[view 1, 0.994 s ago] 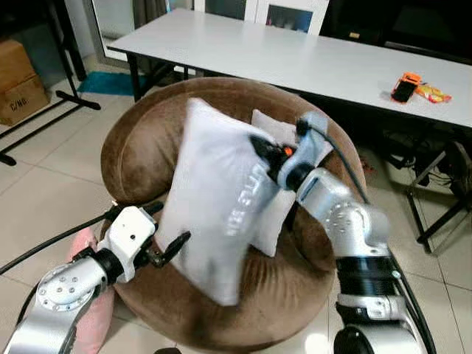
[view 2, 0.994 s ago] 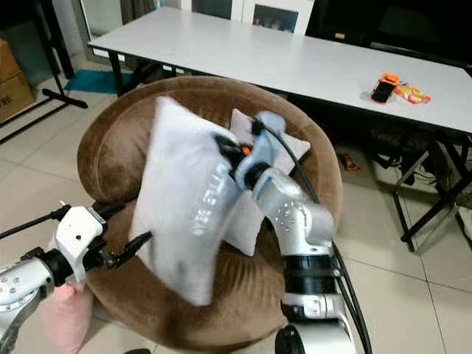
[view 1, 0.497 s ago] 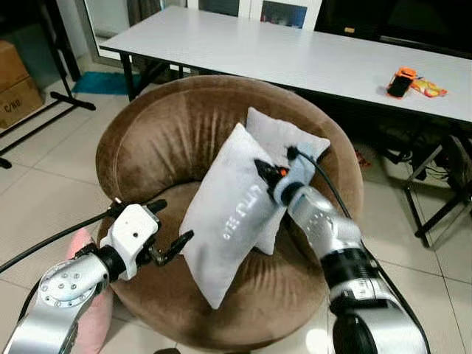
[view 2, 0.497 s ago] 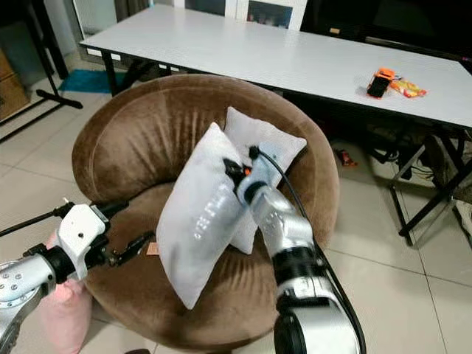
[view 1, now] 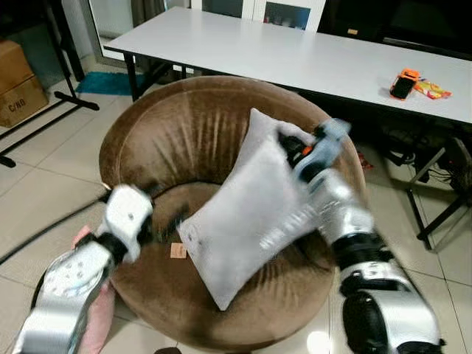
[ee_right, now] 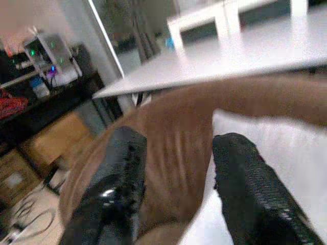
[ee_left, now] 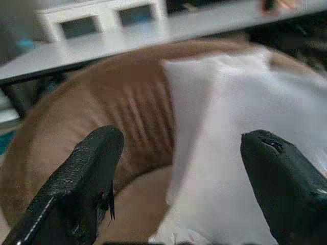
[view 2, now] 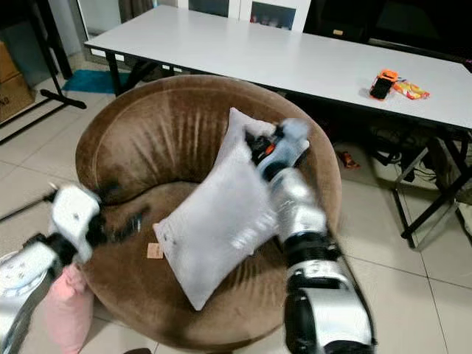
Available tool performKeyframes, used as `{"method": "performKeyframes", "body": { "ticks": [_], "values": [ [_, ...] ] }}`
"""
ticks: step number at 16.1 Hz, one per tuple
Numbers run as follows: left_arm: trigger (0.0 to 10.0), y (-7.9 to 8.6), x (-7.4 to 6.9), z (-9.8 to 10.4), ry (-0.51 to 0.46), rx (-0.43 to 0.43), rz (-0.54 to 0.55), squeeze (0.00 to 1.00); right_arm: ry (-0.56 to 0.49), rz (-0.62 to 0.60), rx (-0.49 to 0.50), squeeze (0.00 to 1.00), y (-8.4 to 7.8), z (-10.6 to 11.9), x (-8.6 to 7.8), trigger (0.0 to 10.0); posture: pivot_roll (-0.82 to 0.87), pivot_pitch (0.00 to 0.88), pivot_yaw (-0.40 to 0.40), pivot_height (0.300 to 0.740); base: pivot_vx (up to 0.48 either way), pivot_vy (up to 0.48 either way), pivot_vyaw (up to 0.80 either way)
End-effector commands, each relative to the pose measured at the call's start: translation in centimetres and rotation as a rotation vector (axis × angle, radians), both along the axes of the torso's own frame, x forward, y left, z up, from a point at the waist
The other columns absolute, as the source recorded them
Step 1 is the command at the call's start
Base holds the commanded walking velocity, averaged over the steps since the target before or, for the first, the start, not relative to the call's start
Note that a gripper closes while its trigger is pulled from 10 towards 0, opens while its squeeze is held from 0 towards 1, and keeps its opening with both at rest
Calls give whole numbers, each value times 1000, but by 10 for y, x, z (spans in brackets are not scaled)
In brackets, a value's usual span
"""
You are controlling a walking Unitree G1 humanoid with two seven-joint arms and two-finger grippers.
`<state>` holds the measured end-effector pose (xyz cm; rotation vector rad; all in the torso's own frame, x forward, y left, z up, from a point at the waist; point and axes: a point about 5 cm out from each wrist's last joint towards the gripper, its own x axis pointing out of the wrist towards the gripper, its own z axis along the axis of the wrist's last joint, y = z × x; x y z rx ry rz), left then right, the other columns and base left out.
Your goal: Move the pillow to the sofa from floor
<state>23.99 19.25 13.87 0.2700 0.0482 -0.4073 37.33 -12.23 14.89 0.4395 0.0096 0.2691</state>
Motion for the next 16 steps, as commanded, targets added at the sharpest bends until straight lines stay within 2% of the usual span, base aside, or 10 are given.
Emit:
{"method": "performKeyframes", "body": {
  "ticks": [1, 2, 3, 5, 6, 7, 8, 9, 11, 16],
  "values": [
    [10000, 1, 2, -3, 15, -22, 47, 0, -32, -5, -28, 1000, -7, 6, -2, 10000, 82, 0, -70, 740, 0, 0, 0],
    [10000, -2, 0, -6, 22, -37, 70, 0, -30, 6, -87, 1000, -12, 4, -11, 10000, 79, 0, -72, 740, 0, 0, 0],
    [10000, -5, -6, -10, 28, -39, 94, 0, -30, 37, -164, 0, -15, -3, -31, 10000, 70, 0, -78, 740, 0, 0, 0],
    [10000, -6, -11, -12, 22, -38, 136, 0, 4, 69, -255, 0, -16, -17, -65, 10000, 68, 0, -85, 740, 0, 129, 0],
    [10000, -4, -11, -13, 17, -31, 165, 0, 22, 69, -259, 0, -18, -23, -79, 10000, 69, 0, -84, 740, 0, 326, 0],
    [10000, -3, -11, -14, 17, -30, 178, 0, 32, 62, -259, 0, -19, -26, -86, 10000, 68, 0, -85, 740, 0, 360, 0],
    [10000, -3, -12, -15, 14, -20, 195, 0, 65, 41, -305, 0, -21, -35, -104, 10000, 60, 0, -80, 740, 0, 371, 0],
    [10000, -2, -12, -15, 13, -18, 195, 0, 78, 39, -309, 0, -22, -37, -108, 10000, 59, 0, -79, 740, 0, 368, 0],
    [10000, -3, -12, -16, 16, -12, 191, 0, 128, 11, -249, 0, -25, -41, -116, 10000, 53, 0, -70, 740, 0, 371, 400],
    [10000, -5, -11, -16, 14, -6, 190, 0, 127, 26, -267, 0, -25, -33, -116, 10000, 60, 0, -77, 740, 0, 366, 800]
  ]
}}
